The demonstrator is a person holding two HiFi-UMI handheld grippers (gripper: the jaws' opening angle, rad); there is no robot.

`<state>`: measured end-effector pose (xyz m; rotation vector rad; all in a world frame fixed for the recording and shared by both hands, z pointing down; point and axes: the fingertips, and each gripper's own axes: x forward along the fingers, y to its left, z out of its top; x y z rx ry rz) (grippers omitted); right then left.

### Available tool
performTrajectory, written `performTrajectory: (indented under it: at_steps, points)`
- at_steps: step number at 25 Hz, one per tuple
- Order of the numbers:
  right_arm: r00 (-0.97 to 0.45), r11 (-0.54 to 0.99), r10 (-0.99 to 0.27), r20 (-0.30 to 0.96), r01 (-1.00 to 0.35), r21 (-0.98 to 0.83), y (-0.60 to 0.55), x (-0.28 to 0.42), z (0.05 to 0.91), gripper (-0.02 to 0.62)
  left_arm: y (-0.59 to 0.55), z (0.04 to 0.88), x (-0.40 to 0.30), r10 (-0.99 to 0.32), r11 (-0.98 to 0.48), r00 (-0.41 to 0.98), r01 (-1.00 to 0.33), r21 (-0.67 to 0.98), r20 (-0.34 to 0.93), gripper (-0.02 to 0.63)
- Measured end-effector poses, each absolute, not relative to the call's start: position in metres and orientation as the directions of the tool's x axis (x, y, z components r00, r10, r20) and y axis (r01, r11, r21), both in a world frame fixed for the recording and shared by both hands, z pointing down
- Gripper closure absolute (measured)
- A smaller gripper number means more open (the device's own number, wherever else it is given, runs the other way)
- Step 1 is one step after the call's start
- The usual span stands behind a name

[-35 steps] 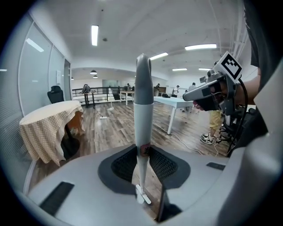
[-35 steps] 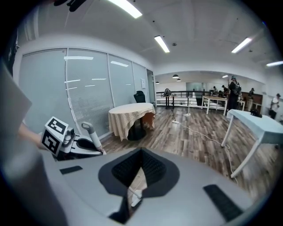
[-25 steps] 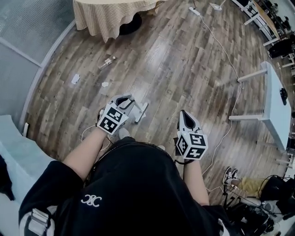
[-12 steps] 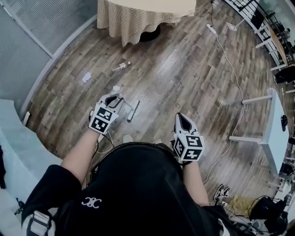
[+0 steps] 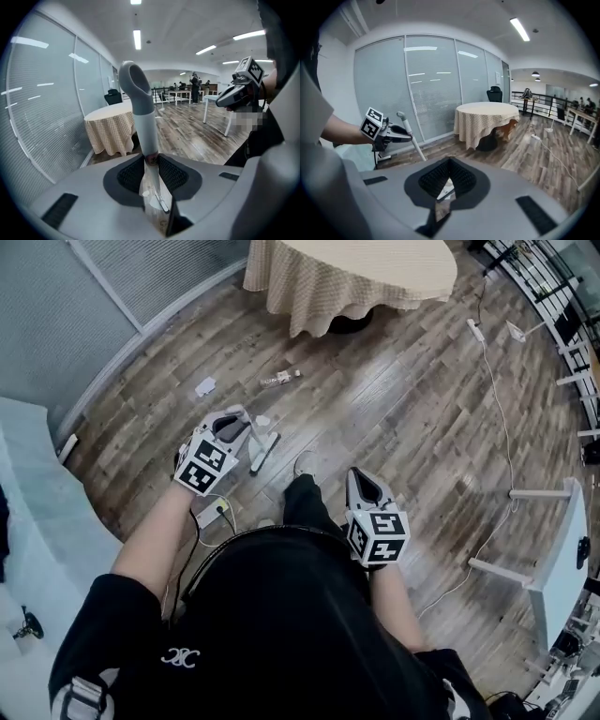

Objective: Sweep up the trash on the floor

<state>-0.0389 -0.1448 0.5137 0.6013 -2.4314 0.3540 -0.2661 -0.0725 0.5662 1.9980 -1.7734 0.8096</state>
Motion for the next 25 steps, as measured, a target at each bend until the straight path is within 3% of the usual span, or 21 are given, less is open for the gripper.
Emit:
performTrajectory:
  at_steps: [10,25]
  points:
    - [-0.808,0.925,-0.160,0.567,-0.323,-0.199,-0.261,-0.159,0.520,0.581,-0.174,0.563,-0.289,-0.721,-0.251,0.083,-0.957,-0.148,0.688,0.511]
    - [-0.772,0.930,-0.011,0.635,-0.242,-0.278,-0.343,-0.239,0.560,0.581,-0.190,0.554,-0.371,-0.686,-0.059,-0.027,-0.994,-0.093,0.727,0.511]
